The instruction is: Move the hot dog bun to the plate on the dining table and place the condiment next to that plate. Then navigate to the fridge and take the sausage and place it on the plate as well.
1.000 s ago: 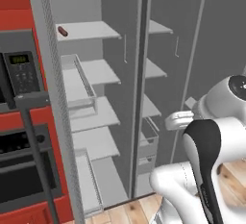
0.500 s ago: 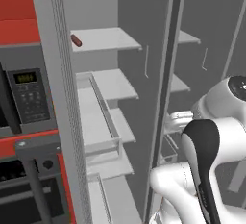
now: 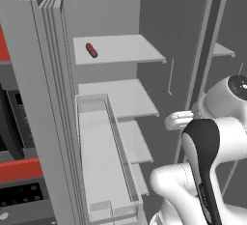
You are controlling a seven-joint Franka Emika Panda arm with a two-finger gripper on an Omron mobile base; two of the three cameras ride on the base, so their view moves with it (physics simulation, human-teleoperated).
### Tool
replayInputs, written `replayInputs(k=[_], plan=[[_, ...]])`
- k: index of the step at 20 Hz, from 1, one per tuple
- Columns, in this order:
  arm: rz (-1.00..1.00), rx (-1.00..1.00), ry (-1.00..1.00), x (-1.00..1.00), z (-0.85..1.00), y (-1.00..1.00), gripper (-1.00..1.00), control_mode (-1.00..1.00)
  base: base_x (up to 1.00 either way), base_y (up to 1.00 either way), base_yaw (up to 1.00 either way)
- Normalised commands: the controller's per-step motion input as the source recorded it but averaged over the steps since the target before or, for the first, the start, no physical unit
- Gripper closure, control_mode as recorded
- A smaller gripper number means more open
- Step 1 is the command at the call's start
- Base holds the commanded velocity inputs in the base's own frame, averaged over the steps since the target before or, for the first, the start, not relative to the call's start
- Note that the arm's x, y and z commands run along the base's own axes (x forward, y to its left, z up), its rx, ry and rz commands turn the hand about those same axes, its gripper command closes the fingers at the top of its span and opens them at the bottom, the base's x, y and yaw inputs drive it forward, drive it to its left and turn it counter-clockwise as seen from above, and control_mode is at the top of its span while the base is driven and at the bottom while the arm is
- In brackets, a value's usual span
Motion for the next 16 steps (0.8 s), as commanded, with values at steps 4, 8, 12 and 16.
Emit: replayInputs(k=[4, 8, 12, 16], plan=[[0.08, 0.05, -0.04, 0.45, 0.09, 0.00, -1.00, -1.00, 0.21, 0.00, 0.03], [0.10, 0.00, -0.13, 0.18, 0.71, 0.12, -1.00, -1.00, 0.00, 0.00, 0.00], [0.03, 0.00, -0.01, 0.29, 0.87, 0.44, -1.00, -1.00, 0.00, 0.00, 0.00], [0.00, 0.00, 0.00, 0.40, 0.63, 0.72, -1.00, -1.00, 0.00, 0.00, 0.00]])
